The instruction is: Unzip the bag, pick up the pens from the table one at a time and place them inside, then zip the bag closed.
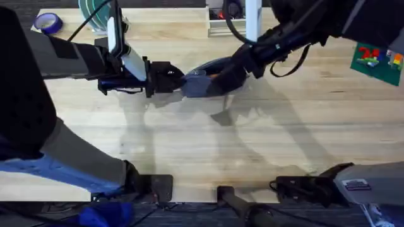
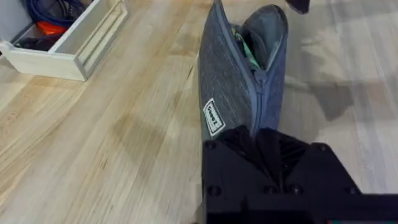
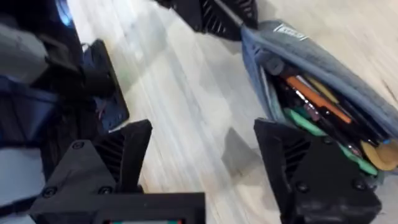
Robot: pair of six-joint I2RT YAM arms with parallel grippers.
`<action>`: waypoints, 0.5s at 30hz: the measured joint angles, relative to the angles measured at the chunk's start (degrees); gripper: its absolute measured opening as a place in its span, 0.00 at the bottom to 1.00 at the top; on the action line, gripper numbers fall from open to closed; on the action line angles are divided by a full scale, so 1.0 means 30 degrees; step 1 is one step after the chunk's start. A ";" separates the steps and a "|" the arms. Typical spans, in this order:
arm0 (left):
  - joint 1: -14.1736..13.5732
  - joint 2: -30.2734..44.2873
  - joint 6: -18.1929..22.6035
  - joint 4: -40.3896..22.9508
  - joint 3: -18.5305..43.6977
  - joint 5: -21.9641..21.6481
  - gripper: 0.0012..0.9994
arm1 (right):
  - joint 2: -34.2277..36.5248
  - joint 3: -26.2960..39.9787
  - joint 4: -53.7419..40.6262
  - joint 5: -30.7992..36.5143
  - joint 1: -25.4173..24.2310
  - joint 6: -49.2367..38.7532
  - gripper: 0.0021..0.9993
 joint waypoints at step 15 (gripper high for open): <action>0.0000 0.0000 0.0000 0.0000 0.0000 -0.0005 0.04 | 0.0365 0.0037 0.1101 -0.0013 0.0000 0.1524 1.00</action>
